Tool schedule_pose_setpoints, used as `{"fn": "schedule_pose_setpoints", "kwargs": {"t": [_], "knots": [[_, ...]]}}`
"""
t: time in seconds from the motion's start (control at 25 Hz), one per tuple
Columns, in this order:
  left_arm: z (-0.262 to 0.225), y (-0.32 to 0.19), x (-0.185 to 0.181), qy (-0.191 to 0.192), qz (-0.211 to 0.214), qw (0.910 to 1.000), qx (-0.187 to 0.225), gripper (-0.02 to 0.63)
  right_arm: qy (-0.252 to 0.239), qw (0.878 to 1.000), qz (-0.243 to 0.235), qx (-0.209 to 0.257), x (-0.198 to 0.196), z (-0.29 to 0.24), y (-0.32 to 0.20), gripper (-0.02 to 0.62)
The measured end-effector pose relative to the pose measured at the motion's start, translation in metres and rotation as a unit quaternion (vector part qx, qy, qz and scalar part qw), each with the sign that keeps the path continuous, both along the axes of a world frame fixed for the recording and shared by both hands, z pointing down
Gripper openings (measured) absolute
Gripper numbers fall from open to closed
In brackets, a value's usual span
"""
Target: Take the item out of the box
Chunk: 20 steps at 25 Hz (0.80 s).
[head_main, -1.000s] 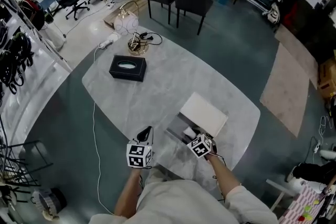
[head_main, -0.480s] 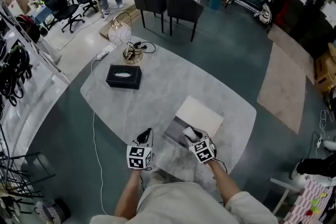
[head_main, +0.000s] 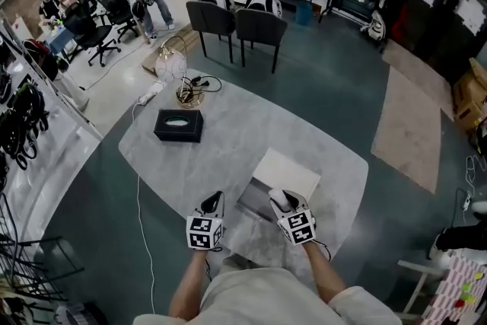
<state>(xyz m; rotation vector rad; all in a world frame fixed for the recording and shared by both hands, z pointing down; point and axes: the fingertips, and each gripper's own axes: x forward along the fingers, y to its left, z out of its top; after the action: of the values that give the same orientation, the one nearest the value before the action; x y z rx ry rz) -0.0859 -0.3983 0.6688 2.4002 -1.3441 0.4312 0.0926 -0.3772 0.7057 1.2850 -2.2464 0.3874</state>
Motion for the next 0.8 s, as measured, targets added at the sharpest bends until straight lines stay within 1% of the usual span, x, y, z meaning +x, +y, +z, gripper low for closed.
{"fn": "schedule_pose_setpoints", "kwargs": {"t": [0.4, 0.8], "knots": [[-0.018, -0.006, 0.015, 0.003, 0.019, 0.9996, 0.022, 0.017, -0.029, 0.996, 0.050, 0.066, 0.022, -0.050, -0.005, 0.183], [-0.040, -0.012, 0.022, 0.007, 0.021, 0.9987, 0.045, 0.017, -0.043, 0.989, 0.068, 0.125, 0.034, -0.100, -0.013, 0.181]]}}
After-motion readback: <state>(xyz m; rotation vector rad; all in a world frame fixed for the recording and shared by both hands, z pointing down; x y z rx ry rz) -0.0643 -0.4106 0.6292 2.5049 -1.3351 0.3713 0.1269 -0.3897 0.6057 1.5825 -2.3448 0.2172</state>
